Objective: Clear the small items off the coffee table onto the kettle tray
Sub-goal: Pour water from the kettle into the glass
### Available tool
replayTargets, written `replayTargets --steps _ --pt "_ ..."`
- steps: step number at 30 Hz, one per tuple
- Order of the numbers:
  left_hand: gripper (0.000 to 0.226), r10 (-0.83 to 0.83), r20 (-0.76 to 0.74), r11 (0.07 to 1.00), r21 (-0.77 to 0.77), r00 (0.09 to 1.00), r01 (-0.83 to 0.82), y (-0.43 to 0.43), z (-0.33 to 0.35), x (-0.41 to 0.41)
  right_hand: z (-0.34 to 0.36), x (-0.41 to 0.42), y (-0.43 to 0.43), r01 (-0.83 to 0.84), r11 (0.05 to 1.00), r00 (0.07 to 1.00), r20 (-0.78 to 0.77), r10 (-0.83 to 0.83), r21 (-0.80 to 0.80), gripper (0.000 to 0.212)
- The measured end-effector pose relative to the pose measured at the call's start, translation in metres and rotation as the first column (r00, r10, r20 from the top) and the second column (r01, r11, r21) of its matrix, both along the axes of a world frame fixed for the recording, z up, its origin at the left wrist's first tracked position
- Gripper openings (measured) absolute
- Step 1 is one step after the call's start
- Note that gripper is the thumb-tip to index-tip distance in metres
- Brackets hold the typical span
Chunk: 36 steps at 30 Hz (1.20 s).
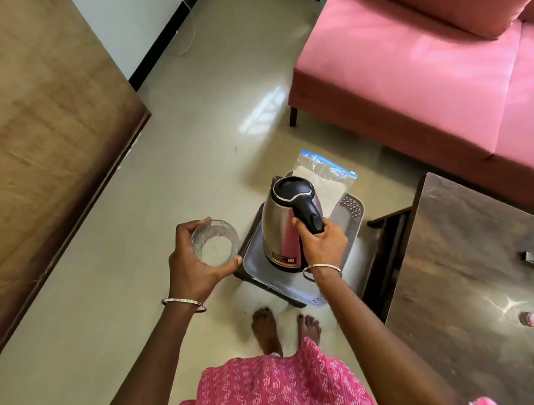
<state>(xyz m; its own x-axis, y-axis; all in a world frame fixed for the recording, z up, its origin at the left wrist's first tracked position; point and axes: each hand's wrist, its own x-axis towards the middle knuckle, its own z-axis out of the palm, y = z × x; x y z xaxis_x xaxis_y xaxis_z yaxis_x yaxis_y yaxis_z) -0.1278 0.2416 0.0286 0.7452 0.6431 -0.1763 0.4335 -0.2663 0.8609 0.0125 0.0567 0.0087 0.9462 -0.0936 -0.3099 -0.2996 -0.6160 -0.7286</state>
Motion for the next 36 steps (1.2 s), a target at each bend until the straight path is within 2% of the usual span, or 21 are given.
replayTargets --steps 5,15,17,19,20,24,27,36 --pt "0.09 0.008 0.008 1.0 0.005 1.0 -0.008 0.003 -0.005 -0.001 -0.027 -0.018 0.012 0.078 0.997 0.997 -0.014 -0.077 0.028 0.031" --pt "0.092 -0.011 0.007 1.0 0.007 1.0 0.011 -0.003 -0.006 -0.003 -0.052 -0.066 -0.004 0.092 0.991 0.996 -0.022 -0.091 0.093 0.028" --pt "0.091 -0.007 0.01 1.0 0.009 1.0 0.007 -0.005 -0.006 -0.004 -0.054 -0.077 -0.008 0.093 0.996 0.991 -0.093 -0.092 0.009 0.027" --pt "0.091 0.0 0.016 1.0 0.007 1.0 -0.001 -0.007 -0.006 -0.004 -0.059 -0.088 -0.014 0.016 0.977 0.984 -0.168 -0.053 -0.213 0.035" --pt "0.091 0.002 0.017 1.0 0.007 1.0 -0.002 -0.009 -0.006 -0.005 -0.061 -0.093 -0.016 -0.011 0.964 0.979 -0.198 -0.043 -0.266 0.039" --pt "0.091 -0.016 0.014 1.0 0.015 1.0 0.016 -0.012 -0.006 -0.007 -0.064 -0.098 -0.02 0.008 0.983 0.958 -0.28 -0.06 -0.181 0.039" --pt "0.092 -0.018 0.016 1.0 0.01 1.0 0.018 -0.015 -0.007 -0.011 -0.064 -0.096 -0.019 0.03 0.991 0.958 -0.279 -0.065 -0.127 0.035" --pt "0.09 -0.019 0.01 1.0 -0.009 1.0 0.019 -0.024 -0.006 -0.019 -0.063 -0.077 0.012 0.162 0.979 0.888 -0.415 -0.198 -0.121 0.043"
